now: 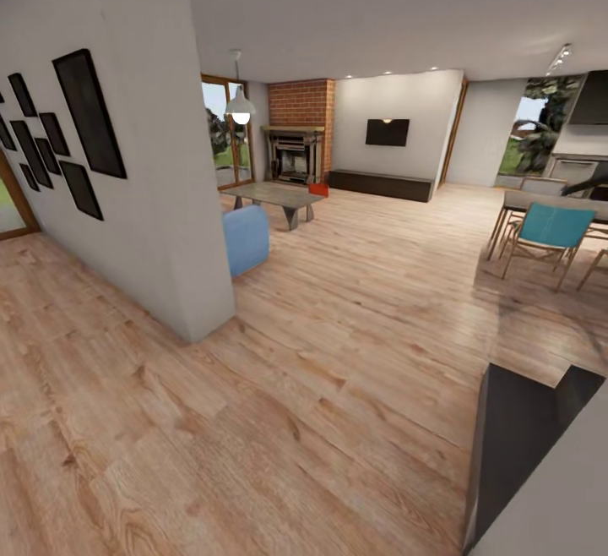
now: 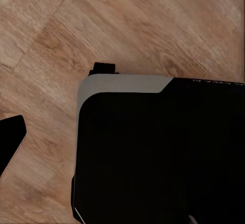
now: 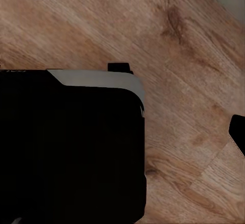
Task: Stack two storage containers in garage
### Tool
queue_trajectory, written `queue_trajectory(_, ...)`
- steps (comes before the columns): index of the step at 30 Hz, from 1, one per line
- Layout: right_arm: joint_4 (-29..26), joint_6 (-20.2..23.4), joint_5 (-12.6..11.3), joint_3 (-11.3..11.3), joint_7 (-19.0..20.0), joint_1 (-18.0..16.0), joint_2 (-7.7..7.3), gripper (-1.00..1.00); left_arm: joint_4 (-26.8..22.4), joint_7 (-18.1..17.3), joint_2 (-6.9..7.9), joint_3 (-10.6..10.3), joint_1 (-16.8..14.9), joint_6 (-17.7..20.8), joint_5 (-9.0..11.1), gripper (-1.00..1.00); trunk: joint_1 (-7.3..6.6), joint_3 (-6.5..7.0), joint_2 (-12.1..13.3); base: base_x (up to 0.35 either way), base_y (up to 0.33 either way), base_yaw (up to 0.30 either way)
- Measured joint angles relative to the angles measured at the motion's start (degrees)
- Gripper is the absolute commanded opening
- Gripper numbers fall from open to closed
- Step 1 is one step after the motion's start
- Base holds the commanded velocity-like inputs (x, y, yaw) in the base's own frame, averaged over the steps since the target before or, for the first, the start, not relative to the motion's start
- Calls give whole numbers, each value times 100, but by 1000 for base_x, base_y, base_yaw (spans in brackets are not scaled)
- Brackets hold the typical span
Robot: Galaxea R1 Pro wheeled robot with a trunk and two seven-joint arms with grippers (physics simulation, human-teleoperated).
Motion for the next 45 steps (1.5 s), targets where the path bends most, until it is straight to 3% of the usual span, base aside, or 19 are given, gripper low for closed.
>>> queue_trajectory(45, 0, 0, 0, 0, 0, 0, 15, 100, 0, 6, 4, 0, 0, 0, 0, 100, 0, 0, 0, 322, 0, 0)
